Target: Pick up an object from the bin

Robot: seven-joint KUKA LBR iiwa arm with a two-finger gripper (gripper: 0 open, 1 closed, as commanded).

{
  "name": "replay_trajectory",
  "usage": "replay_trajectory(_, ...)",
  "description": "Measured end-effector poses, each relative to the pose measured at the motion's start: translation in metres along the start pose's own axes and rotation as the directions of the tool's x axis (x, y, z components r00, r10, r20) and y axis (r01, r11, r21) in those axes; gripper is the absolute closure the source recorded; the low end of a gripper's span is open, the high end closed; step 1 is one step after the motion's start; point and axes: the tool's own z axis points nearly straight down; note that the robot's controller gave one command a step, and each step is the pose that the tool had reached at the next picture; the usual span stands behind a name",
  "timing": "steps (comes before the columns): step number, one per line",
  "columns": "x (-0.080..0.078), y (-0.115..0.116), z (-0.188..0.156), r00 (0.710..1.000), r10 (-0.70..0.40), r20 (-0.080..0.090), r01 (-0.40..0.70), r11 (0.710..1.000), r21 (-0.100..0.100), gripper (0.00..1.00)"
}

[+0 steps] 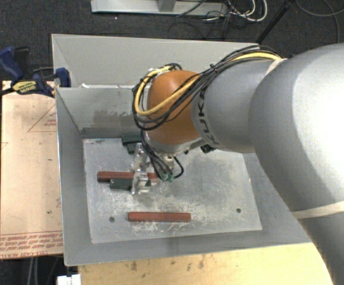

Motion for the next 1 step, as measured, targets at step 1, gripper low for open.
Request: replay_trajectory(1, 0.0018, -0.0004, -0.0071, 1.0, 0.0, -0.004, 0.0, 1.0, 0.001, 1.0)
